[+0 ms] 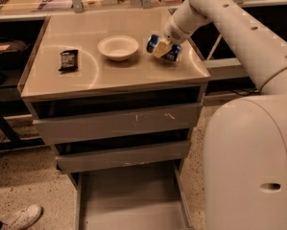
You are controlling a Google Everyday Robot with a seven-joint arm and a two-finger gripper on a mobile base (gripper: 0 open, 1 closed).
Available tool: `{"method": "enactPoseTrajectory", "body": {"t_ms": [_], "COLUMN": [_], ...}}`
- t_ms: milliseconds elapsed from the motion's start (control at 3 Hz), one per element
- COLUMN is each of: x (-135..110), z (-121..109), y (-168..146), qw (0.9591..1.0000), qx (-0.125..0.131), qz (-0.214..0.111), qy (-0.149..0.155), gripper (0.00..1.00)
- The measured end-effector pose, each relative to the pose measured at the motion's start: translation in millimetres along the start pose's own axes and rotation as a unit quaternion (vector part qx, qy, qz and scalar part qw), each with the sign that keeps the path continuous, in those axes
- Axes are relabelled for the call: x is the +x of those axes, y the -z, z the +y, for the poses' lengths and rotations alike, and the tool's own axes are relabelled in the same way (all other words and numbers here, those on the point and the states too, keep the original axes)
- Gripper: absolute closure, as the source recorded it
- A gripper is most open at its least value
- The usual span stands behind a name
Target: Pick pepsi can from bottom drawer and place on counter
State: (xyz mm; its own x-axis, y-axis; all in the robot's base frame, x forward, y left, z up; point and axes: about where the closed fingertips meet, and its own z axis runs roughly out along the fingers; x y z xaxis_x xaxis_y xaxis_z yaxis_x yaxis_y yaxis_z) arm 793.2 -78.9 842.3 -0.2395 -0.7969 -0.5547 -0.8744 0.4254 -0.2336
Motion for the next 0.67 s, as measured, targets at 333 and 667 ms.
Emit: {"method": "enactPoseTrajectory", "body": {"t_ms": [333,667], "x": [0.0,0.0], "z": [0.0,0.0], "y": [0.0,0.0], "qw": [1.0000,1.0000], "qx": [0.000,0.000], "qz": [0.000,0.000], "qy": [0.000,0.000], "gripper": [0.58,0.36]}}
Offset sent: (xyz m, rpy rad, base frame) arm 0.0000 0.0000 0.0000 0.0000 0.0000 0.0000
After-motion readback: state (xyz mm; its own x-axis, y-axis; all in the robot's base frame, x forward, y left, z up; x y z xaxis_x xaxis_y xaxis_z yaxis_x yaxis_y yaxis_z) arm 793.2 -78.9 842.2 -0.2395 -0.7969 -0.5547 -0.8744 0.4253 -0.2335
